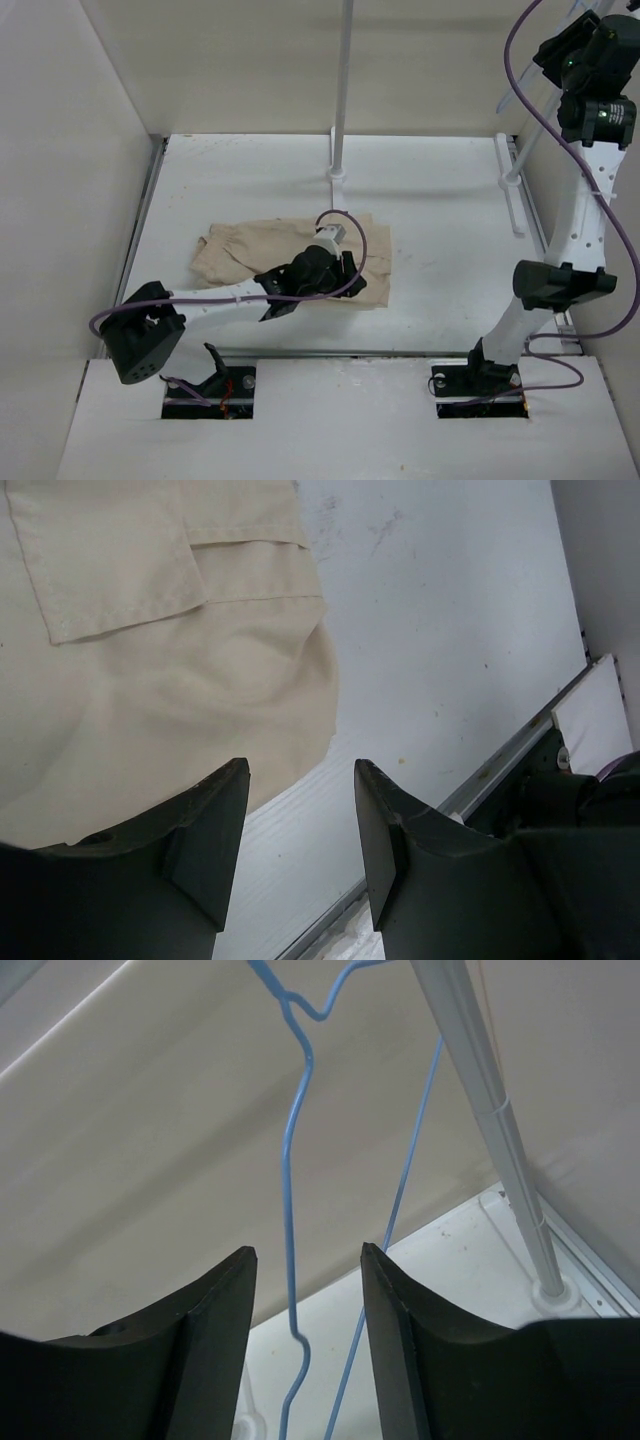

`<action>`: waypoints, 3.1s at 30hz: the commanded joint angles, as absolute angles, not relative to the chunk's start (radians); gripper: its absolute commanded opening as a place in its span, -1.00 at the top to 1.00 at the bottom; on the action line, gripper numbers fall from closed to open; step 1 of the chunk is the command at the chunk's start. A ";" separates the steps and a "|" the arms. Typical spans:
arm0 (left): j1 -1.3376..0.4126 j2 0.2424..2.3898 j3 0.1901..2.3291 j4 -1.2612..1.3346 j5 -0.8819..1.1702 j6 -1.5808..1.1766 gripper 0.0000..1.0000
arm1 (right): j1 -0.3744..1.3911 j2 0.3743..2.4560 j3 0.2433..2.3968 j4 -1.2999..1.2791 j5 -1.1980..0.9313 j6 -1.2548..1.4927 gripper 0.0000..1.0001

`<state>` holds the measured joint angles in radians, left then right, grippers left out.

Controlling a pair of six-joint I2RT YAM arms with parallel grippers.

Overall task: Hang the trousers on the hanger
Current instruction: Grab a hanger with the right arm, then place trousers on hanger

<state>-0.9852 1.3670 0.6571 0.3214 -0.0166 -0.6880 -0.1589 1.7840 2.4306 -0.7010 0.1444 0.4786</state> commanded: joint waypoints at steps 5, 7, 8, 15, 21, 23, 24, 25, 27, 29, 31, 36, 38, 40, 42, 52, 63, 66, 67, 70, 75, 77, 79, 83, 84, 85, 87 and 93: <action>-0.999 1.385 0.698 0.307 -0.034 -0.669 0.14 | -0.165 1.862 2.491 -0.548 0.075 0.492 0.06; -1.004 1.391 0.699 0.307 -0.034 -0.669 0.14 | -0.166 1.882 2.502 -0.532 0.069 0.497 0.12; -1.005 1.396 0.699 0.307 -0.034 -0.670 0.14 | -0.168 1.891 2.506 -0.528 0.068 0.500 0.18; -1.028 1.436 0.713 0.308 -0.031 -0.675 0.14 | -0.162 1.856 2.473 -0.463 0.086 0.489 0.42; -1.044 1.465 0.732 0.314 -0.026 -0.676 0.14 | -0.162 1.732 2.315 -0.338 0.058 0.469 0.67; -1.045 1.466 0.733 0.314 -0.023 -0.676 0.14 | -0.163 1.732 2.315 -0.344 0.045 0.477 0.77; -1.047 1.463 0.733 0.314 -0.023 -0.678 0.14 | -0.169 1.736 2.316 -0.351 0.034 0.482 0.82; -1.047 1.459 0.732 0.314 -0.026 -0.678 0.14 | -0.176 1.738 2.316 -0.356 0.023 0.486 0.85; -1.047 1.450 0.729 0.313 -0.031 -0.678 0.14 | -0.179 1.741 2.312 -0.350 -0.007 0.485 0.92; -1.045 1.447 0.726 0.314 -0.032 -0.678 0.14 | -0.176 1.746 2.309 -0.321 -0.052 0.474 0.97; -1.044 1.445 0.726 0.314 -0.032 -0.678 0.14 | -0.173 1.741 2.303 -0.282 -0.077 0.454 0.97; -1.041 1.448 0.724 0.316 -0.034 -0.680 0.14 | -0.159 1.675 2.231 -0.215 -0.141 0.451 0.97; -1.030 1.437 0.719 0.316 -0.034 -0.680 0.14 | -0.147 1.634 2.168 -0.193 -0.162 0.462 0.96; -1.012 1.419 0.712 0.316 -0.035 -0.680 0.14 | -0.139 1.577 2.070 -0.157 -0.182 0.482 0.95; -0.998 1.399 0.709 0.310 -0.035 -0.680 0.14 | -0.125 1.511 1.947 -0.102 -0.201 0.494 0.95; -0.959 1.328 0.709 0.305 -0.028 -0.675 0.14 | -0.062 1.275 1.632 0.113 -0.305 0.479 0.92; -0.982 1.296 0.706 0.285 -0.040 -0.680 0.14 | -0.136 1.508 1.974 -0.022 -0.370 0.548 0.93; -0.969 1.281 0.703 0.275 -0.044 -0.680 0.14 | -0.125 1.425 1.869 0.027 -0.370 0.531 0.93; -0.963 1.279 0.704 0.270 -0.044 -0.678 0.14 | -0.113 1.387 1.818 0.052 -0.371 0.525 0.92; -0.947 1.281 0.718 0.267 -0.032 -0.676 0.14 | -0.097 1.278 1.677 0.097 -0.371 0.529 0.92; -0.940 1.302 0.756 0.264 -0.021 -0.670 0.14 | -0.068 1.096 1.453 0.162 -0.331 0.540 0.92; -0.944 1.324 0.784 0.244 -0.025 -0.667 0.14 | -0.062 1.022 1.360 0.184 -0.313 0.564 0.92; -0.956 1.351 0.817 0.221 -0.038 -0.651 0.14 | -0.053 0.953 1.251 0.224 -0.304 0.594 0.92; -0.993 1.419 0.900 0.163 -0.092 -0.617 0.14 | -0.028 0.810 1.038 0.274 -0.272 0.662 0.92; -1.004 1.430 0.917 0.155 -0.104 -0.611 0.14 | -0.018 0.772 0.979 0.287 -0.265 0.676 0.92; -1.010 1.436 0.929 0.153 -0.119 -0.609 0.14 | -0.010 0.746 0.935 0.294 -0.262 0.687 0.92; -1.015 1.445 0.946 0.158 -0.129 -0.609 0.14 | 0.019 0.683 0.826 0.313 -0.244 0.721 0.92; -0.999 1.539 1.035 0.098 -0.126 -0.600 0.15 | 0.143 0.549 0.579 0.295 -0.132 0.755 0.92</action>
<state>-1.0058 1.5211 0.9798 0.1360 -0.0990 -0.6235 0.0921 0.5987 0.6304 0.2363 -0.2054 0.7193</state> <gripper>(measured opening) 0.425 0.079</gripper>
